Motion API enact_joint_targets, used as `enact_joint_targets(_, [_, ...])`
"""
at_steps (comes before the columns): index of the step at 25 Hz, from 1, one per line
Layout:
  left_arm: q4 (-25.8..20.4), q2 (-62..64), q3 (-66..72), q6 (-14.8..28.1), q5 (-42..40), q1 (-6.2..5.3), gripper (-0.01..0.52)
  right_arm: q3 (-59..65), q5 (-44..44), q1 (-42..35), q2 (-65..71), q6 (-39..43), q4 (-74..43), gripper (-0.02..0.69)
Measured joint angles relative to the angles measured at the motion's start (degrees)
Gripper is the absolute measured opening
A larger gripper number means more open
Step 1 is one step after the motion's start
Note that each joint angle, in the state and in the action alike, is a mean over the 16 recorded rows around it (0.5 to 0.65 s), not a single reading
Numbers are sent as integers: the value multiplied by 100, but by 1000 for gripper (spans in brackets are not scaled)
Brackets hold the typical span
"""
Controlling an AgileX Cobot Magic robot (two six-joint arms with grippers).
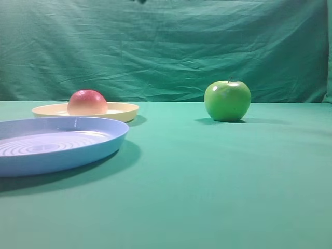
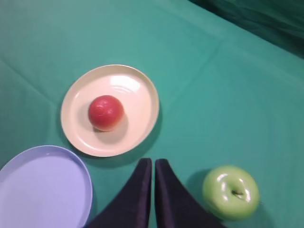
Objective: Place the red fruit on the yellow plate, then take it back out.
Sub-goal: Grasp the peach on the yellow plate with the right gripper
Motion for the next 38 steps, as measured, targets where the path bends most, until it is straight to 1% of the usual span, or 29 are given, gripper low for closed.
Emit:
enact_joint_targets(4, [0, 0, 0, 0, 0, 0, 0, 381, 259, -100, -804, 324, -263, 0])
enact_joint_targets(7, [0, 0, 0, 0, 0, 0, 0, 906, 311, -129, -1471, 471, -414, 0])
enact_joint_targets(11, [0, 0, 0, 0, 0, 0, 0, 1912, 200, -132, -2466, 551, -457, 0])
enact_joint_targets(17, [0, 0, 0, 0, 0, 0, 0, 3754, -131, -132, -4037, 607, -420, 0])
enact_joint_targets(22, [0, 0, 0, 0, 0, 0, 0, 5208, -667, -133, -5257, 644, -445, 0])
enact_joint_targets(28, [0, 0, 0, 0, 0, 0, 0, 6656, -1503, -271, -6543, 722, -644, 0])
enact_joint_targets(32, [0, 0, 0, 0, 0, 0, 0, 7522, -2207, -564, -7297, 777, -796, 0])
enact_joint_targets(38, [0, 0, 0, 1, 0, 0, 0, 8752, -3276, -1260, -8280, 856, -957, 0])
